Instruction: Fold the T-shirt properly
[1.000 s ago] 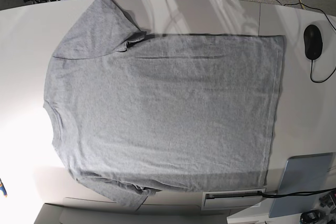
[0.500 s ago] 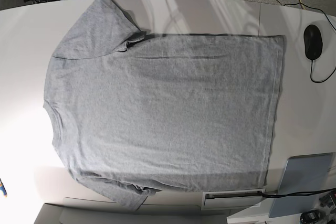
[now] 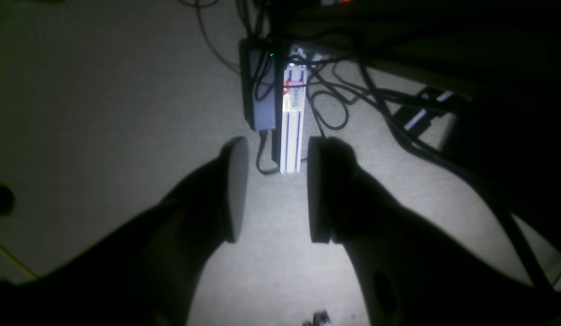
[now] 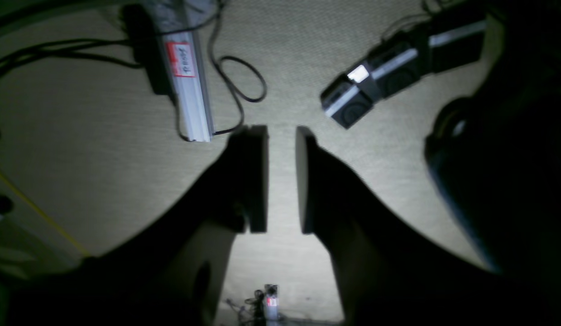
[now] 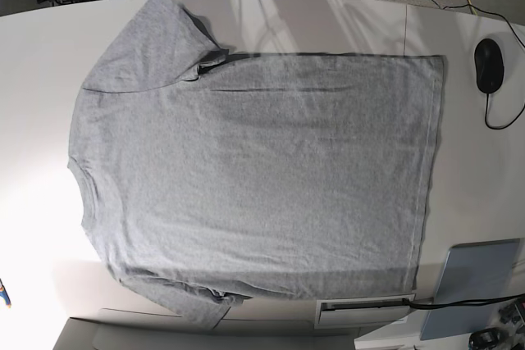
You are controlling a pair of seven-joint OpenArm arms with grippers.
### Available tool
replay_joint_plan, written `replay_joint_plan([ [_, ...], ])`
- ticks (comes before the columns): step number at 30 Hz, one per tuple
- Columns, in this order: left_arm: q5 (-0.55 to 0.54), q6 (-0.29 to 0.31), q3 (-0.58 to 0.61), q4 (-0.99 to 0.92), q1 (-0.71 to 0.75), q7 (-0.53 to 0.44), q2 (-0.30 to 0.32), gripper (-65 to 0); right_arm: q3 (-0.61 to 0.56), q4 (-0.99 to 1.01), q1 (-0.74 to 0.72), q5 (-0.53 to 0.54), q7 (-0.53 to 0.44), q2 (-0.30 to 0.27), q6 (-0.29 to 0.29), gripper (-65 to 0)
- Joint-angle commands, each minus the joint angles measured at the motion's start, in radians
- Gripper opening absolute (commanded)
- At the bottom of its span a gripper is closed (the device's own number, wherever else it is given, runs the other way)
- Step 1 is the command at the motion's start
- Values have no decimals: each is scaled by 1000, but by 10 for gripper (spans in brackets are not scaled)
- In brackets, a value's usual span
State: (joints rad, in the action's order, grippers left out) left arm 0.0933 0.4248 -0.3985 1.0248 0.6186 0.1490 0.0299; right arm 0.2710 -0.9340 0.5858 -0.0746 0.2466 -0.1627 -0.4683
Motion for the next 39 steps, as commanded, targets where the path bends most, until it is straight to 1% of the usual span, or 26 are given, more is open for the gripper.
replay_joint_plan([
  [1, -15, 23, -3, 63, 48, 3, 13, -414, 5, -68, 51, 27, 10, -23, -18, -533],
  [3, -36, 43, -3, 180, 112, 17, 32, -414, 5, -199, 135, 74, 39, -50, -35, -533],
  [5, -51, 45, -3, 301, 175, 25, 55, -414, 5, -329, 217, 110, 67, -83, -41, -533],
  [8, -58, 45, -3, 496, 262, 84, 96, -414, 6, -521, 338, 132, 98, -148, -40, -533],
  [11, -63, 48, -3, 682, 331, 138, 150, -414, 9, -697, 446, 135, 102, -220, -40, -533],
  [13, -60, 48, -3, 793, 366, 143, 200, -414, 27, -811, 507, 135, 102, -262, -40, -533],
  [15, -60, 48, -3, 889, 385, 143, 259, -413, 62, -916, 551, 134, 102, -287, -40, -533],
  [17, -51, 48, -3, 957, 377, 142, 316, -413, 108, -1010, 570, 134, 108, -303, -41, -533],
  [19, -24, 48, -3, 1003, 354, 138, 365, -413, 156, -1089, 563, 125, 134, -303, -41, -533],
  [20, -8, 48, -3, 1015, 338, 137, 386, -409, 177, -1123, 558, 115, 153, -303, -41, -533],
  [22, 23, 48, -3, 1019, 296, 117, 421, -367, 208, -1186, 539, 83, 194, -303, -48, -533],
  [23, 39, 54, -3, 1017, 273, 113, 435, -343, 218, -1212, 526, 64, 217, -303, -61, -533],
  [25, 66, 101, -3, 1011, 227, 113, 462, -306, 227, -1252, 496, 43, 271, -303, -80, -528],
  [27, 66, 143, -3, 996, 192, 110, 489, -300, 226, -1277, 464, 45, 323, -303, -98, -463],
  [28, 67, 151, -3, 986, 178, 93, 500, -300, 226, -1285, 449, 45, 339, -302, -109, -430],
  [29, 70, 152, -3, 975, 167, 68, 510, -300, 226, -1286, 436, 45, 348, -302, -114, -404],
  [30, 72, 155, -3, 960, 158, 42, 521, -300, 226, -1286, 423, 43, 350, -303, -120, -392],
  [31, 76, 158, -3, 945, 146, 14, 532, -300, 226, -1286, 411, 43, 352, -303, -124, -390],
  [34, 133, 182, -3, 889, 105, -47, 567, -300, 226, -1286, 380, 40, 351, -303, -127, -390],
  [37, 139, 183, 26, 824, 63, -61, 603, -300, 226, -1286, 356, 40, 347, -303, -126, -390],
  [39, 172, 177, 85, 777, 29, -61, 623, -300, 226, -1285, 336, 35, 333, -303, -127, -390],
])
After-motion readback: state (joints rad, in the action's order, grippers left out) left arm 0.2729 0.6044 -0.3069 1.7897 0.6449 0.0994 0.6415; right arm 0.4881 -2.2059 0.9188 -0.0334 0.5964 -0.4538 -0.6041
